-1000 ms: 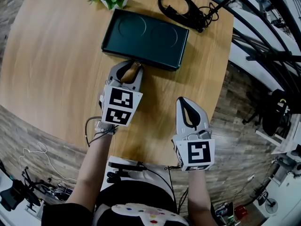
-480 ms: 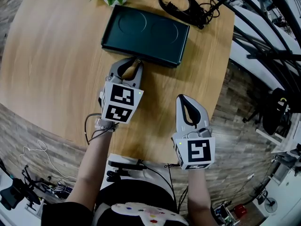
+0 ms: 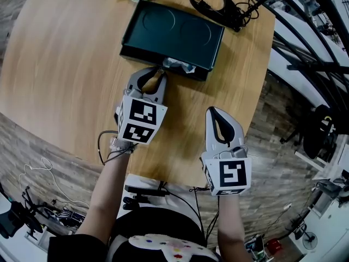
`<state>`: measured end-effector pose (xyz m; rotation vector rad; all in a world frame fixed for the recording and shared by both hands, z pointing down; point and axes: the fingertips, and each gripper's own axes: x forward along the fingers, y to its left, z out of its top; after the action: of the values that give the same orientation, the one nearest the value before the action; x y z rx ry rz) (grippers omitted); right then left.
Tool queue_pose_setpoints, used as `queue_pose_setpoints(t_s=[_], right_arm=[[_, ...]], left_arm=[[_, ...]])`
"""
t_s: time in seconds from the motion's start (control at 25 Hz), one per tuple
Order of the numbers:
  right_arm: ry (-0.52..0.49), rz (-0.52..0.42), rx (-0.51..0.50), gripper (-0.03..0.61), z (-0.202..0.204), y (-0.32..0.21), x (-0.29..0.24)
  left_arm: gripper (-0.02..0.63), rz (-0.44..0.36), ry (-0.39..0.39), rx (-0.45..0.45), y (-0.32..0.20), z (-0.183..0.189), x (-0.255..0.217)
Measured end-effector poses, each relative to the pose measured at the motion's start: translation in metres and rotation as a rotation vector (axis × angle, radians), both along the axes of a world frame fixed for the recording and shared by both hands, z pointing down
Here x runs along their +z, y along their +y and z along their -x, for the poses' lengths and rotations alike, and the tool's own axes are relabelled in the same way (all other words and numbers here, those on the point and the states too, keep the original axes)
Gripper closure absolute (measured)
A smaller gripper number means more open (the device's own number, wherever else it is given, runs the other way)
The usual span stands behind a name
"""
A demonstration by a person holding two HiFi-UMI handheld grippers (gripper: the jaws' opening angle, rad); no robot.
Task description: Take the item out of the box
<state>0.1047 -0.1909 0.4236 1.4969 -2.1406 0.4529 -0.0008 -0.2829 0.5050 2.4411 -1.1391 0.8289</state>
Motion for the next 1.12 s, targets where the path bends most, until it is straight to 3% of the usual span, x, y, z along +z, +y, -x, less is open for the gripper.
queue_pose_setpoints(t_s=[0.4, 1.12], right_arm=[[0.012, -0.01, -0.062, 0.569, 0.016, 0.01, -0.004], [0.003, -0.024, -0.087, 0.569, 0.028, 0.023, -0.013]], left_arm=[[0.54, -0.004, -0.013, 0.009, 0.024, 0.009, 0.002], [0.538, 0.0, 0.001, 0.006, 0.052, 0.021, 0.005]])
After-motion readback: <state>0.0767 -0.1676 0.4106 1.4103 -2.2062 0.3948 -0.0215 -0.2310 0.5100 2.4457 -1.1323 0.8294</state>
